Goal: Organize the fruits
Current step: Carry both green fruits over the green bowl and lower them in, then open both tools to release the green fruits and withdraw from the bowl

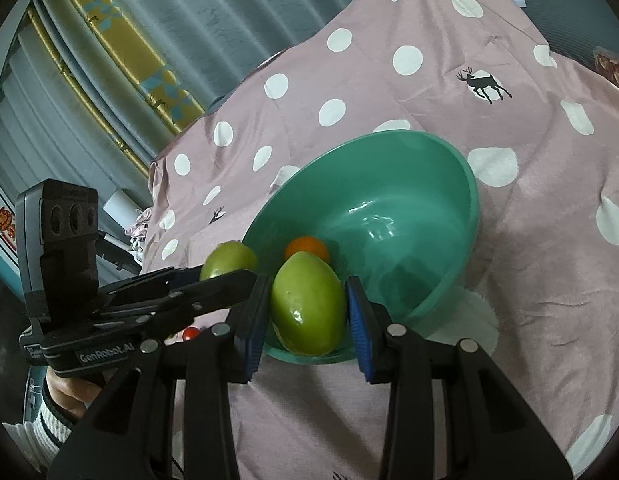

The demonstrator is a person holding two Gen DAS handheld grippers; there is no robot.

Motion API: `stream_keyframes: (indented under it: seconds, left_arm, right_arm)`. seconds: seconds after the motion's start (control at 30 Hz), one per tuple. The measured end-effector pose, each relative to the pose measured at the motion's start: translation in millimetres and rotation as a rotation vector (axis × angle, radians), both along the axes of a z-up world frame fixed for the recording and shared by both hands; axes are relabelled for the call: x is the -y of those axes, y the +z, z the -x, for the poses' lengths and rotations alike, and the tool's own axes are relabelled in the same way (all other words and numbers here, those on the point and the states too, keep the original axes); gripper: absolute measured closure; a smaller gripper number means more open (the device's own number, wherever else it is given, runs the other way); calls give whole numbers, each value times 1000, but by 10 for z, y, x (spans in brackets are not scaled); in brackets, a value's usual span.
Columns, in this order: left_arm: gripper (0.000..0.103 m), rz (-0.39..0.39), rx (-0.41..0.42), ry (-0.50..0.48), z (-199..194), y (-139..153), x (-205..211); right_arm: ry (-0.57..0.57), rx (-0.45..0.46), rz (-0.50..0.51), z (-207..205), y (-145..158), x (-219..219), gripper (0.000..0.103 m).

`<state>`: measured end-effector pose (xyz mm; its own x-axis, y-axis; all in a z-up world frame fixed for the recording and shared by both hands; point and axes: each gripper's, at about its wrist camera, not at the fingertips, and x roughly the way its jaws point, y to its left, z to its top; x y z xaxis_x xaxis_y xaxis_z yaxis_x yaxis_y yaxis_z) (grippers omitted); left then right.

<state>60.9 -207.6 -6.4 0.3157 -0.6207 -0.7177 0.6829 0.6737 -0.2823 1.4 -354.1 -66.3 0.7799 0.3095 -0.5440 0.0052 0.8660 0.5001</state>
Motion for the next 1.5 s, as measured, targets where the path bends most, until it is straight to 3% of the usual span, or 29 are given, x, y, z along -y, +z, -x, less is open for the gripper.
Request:
stream_keyframes:
  seconds: [0.17,0.57,0.7,0.93,1.1,1.43,1.5]
  left_arm:
    - [67,-28,5,-1,0,-53,34]
    - [67,-13,11,48,6,24,-183]
    - [48,-22,31,100,52,67,-390]
    - [42,-62,33,223,121,39,-818]
    - [42,-90,-29,329,99,-94,-1135]
    - [41,-104,-65,418,248,-197,-1543]
    - [30,-103,-70,431,271,-206,-1599]
  right_arm:
    - [-8,-5,7,1,-23,-2,64]
    - [-31,-2,-8,48,-9,52,64]
    - [-49,3,-21,94,12,103,63]
    - [-48,5,-26,159,51,76,53]
    - [-32,2,-19,176,67,-4,52]
    - [35,-11,17,189,112,-222,45]
    - [46,-18,21,186,108,-267,43]
